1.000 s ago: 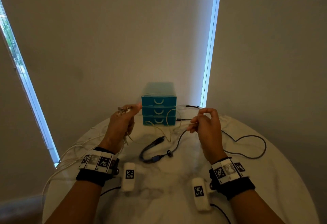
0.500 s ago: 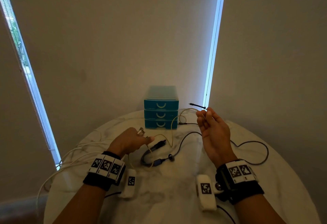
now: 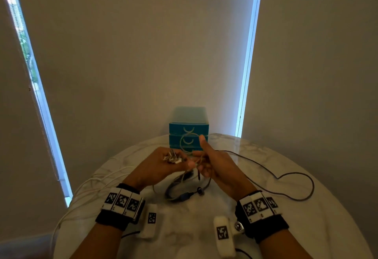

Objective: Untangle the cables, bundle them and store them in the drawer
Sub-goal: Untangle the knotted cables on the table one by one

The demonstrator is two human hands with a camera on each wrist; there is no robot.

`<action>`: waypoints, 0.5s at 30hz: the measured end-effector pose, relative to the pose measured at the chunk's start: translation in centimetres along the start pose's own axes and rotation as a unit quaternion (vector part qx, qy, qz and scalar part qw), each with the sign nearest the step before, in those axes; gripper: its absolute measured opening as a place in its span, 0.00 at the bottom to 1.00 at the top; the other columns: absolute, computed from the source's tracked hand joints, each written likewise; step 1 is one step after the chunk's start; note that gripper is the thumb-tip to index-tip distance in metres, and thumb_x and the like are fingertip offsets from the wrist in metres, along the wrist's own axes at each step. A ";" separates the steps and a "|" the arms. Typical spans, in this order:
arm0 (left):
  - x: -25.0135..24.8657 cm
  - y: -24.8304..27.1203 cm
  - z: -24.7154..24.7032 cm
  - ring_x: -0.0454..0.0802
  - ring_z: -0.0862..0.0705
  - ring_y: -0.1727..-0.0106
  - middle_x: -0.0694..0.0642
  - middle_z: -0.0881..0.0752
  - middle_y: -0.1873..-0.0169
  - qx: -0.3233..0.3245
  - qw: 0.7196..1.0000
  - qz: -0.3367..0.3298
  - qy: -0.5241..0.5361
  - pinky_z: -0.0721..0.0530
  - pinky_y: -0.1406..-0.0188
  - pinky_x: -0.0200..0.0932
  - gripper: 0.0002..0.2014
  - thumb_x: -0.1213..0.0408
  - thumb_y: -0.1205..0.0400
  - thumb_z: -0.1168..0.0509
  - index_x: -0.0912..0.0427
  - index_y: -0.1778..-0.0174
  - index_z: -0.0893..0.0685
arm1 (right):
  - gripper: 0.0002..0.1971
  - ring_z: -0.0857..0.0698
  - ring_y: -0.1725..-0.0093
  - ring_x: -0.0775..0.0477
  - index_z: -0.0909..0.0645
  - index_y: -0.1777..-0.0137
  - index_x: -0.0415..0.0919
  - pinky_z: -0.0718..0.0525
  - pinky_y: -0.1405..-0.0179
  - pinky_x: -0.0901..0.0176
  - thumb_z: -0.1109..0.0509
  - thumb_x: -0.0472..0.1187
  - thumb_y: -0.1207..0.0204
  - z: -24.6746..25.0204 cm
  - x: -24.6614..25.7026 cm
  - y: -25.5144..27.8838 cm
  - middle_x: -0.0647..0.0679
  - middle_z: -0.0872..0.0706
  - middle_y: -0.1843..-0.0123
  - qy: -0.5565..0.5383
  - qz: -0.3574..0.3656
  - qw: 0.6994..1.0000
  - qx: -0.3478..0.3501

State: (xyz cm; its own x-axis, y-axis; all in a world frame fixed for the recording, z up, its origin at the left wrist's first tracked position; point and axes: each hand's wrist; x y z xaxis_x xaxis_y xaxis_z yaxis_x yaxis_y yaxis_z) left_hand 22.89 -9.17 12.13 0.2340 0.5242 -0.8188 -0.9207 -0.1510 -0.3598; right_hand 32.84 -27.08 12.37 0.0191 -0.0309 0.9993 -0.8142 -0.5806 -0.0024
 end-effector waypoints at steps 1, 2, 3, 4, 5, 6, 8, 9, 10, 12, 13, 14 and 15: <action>0.4 -0.1 0.1 0.38 0.08 0.56 0.48 0.04 0.59 0.021 1.000 0.001 0.002 0.14 0.52 0.32 0.06 0.63 0.18 0.20 0.62 0.51 0.04 | 0.31 0.16 0.63 0.47 0.08 0.43 0.35 0.18 0.67 0.60 0.29 0.66 0.17 -0.1 0.1 -0.2 0.39 0.07 0.58 0.025 0.023 0.999 -0.002; 0.7 -0.2 0.2 0.41 0.07 0.54 0.51 0.04 0.57 0.031 1.000 0.002 0.003 0.13 0.49 0.35 0.07 0.62 0.19 0.19 0.62 0.51 0.04 | 0.27 0.16 0.63 0.47 0.07 0.46 0.34 0.16 0.65 0.61 0.27 0.62 0.16 0.0 0.2 -0.4 0.39 0.08 0.60 0.055 0.052 0.997 -0.002; 0.9 -0.2 0.5 0.41 0.07 0.54 0.51 0.04 0.57 0.029 1.000 0.004 0.002 0.13 0.49 0.35 0.08 0.61 0.19 0.19 0.62 0.51 0.04 | 0.22 0.15 0.63 0.46 0.07 0.47 0.34 0.13 0.62 0.61 0.25 0.56 0.15 0.0 0.1 -0.4 0.38 0.07 0.60 0.069 0.084 0.994 0.000; 0.7 -0.2 0.6 0.38 0.08 0.57 0.50 0.04 0.59 0.017 1.000 0.008 -0.005 0.15 0.53 0.32 0.08 0.60 0.19 0.19 0.61 0.51 0.04 | 0.18 0.12 0.62 0.46 0.07 0.48 0.34 0.10 0.57 0.60 0.25 0.51 0.14 0.1 0.0 -0.6 0.38 0.06 0.58 0.063 0.111 0.992 -0.003; 0.5 -0.1 0.8 0.34 0.10 0.59 0.47 0.05 0.60 -0.008 1.000 0.014 -0.012 0.17 0.57 0.29 0.08 0.58 0.18 0.20 0.60 0.51 0.04 | 0.16 0.10 0.60 0.45 0.08 0.47 0.34 0.07 0.52 0.56 0.25 0.49 0.13 0.2 0.0 -0.7 0.38 0.05 0.57 0.045 0.134 0.990 -0.018; 0.4 -0.1 0.9 0.31 0.12 0.60 0.46 0.05 0.59 -0.042 0.999 0.016 -0.011 0.19 0.59 0.27 0.08 0.56 0.17 0.21 0.58 0.50 0.04 | 0.15 0.07 0.57 0.45 0.08 0.46 0.35 0.06 0.47 0.53 0.26 0.48 0.12 0.3 0.0 -0.8 0.40 0.04 0.56 0.026 0.153 0.987 -0.049; 0.2 -0.2 1.2 0.30 0.13 0.61 0.44 0.05 0.57 -0.141 0.990 0.010 0.016 0.21 0.61 0.26 0.10 0.50 0.15 0.25 0.52 0.49 0.04 | 0.13 0.04 0.53 0.46 0.10 0.42 0.36 0.06 0.44 0.51 0.28 0.47 0.10 0.2 0.3 -1.0 0.44 0.04 0.54 -0.019 0.194 0.971 -0.141; 0.2 -0.3 1.4 0.31 0.15 0.63 0.43 0.05 0.59 -0.201 0.979 0.003 0.037 0.21 0.62 0.27 0.11 0.47 0.14 0.26 0.50 0.50 0.04 | 0.11 0.03 0.52 0.46 0.12 0.41 0.38 0.06 0.43 0.52 0.29 0.46 0.09 0.0 0.8 -1.0 0.46 0.04 0.54 -0.053 0.217 0.956 -0.192; 0.3 -0.4 1.6 0.34 0.17 0.66 0.43 0.07 0.64 -0.268 0.962 -0.002 0.056 0.21 0.63 0.31 0.13 0.45 0.13 0.28 0.49 0.51 0.05 | 0.09 0.03 0.51 0.46 0.14 0.39 0.39 0.06 0.43 0.53 0.30 0.44 0.09 -0.2 1.5 -0.9 0.47 0.04 0.53 -0.096 0.239 0.937 -0.235; 0.4 -0.5 2.5 0.42 0.22 0.70 0.44 0.16 0.73 -0.399 0.911 -0.001 0.103 0.21 0.66 0.38 0.16 0.43 0.12 0.30 0.50 0.54 0.06 | 0.05 0.03 0.51 0.47 0.18 0.37 0.42 0.07 0.45 0.58 0.32 0.41 0.07 -0.6 3.0 -0.7 0.50 0.06 0.48 -0.170 0.283 0.893 -0.304; 0.4 -0.6 3.0 0.43 0.24 0.72 0.47 0.20 0.75 -0.454 0.882 -0.008 0.128 0.23 0.69 0.39 0.18 0.42 0.11 0.32 0.52 0.55 0.08 | 0.05 0.03 0.51 0.47 0.20 0.36 0.42 0.07 0.46 0.60 0.34 0.40 0.07 -0.8 3.7 -0.7 0.51 0.08 0.44 -0.200 0.309 0.870 -0.329; 0.3 -0.5 3.4 0.43 0.26 0.73 0.49 0.22 0.75 -0.498 0.855 -0.020 0.145 0.24 0.71 0.39 0.20 0.41 0.10 0.33 0.54 0.56 0.10 | 0.05 0.03 0.52 0.46 0.22 0.35 0.42 0.07 0.47 0.61 0.35 0.38 0.07 -1.2 4.3 -0.9 0.50 0.10 0.41 -0.231 0.331 0.846 -0.347; 0.3 -0.5 3.7 0.43 0.26 0.73 0.51 0.23 0.74 -0.532 0.833 -0.030 0.149 0.24 0.72 0.40 0.22 0.40 0.10 0.35 0.55 0.56 0.11 | 0.05 0.03 0.52 0.45 0.24 0.35 0.41 0.07 0.47 0.62 0.35 0.37 0.06 -1.7 4.9 -1.2 0.48 0.11 0.40 -0.258 0.342 0.827 -0.364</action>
State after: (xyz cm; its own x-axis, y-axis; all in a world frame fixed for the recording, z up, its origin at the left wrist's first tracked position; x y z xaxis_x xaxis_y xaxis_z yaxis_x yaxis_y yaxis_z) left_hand 22.25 -5.85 13.71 0.4819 0.3507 -0.8029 -0.1429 -0.8727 -0.4669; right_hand 32.90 -25.16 17.38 -0.4975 -0.6027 0.6239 -0.8674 0.3534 -0.3503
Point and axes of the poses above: each hand's wrist, its own y-axis away from the middle knuckle, its own z-axis out of the back of the hand, x = y × z
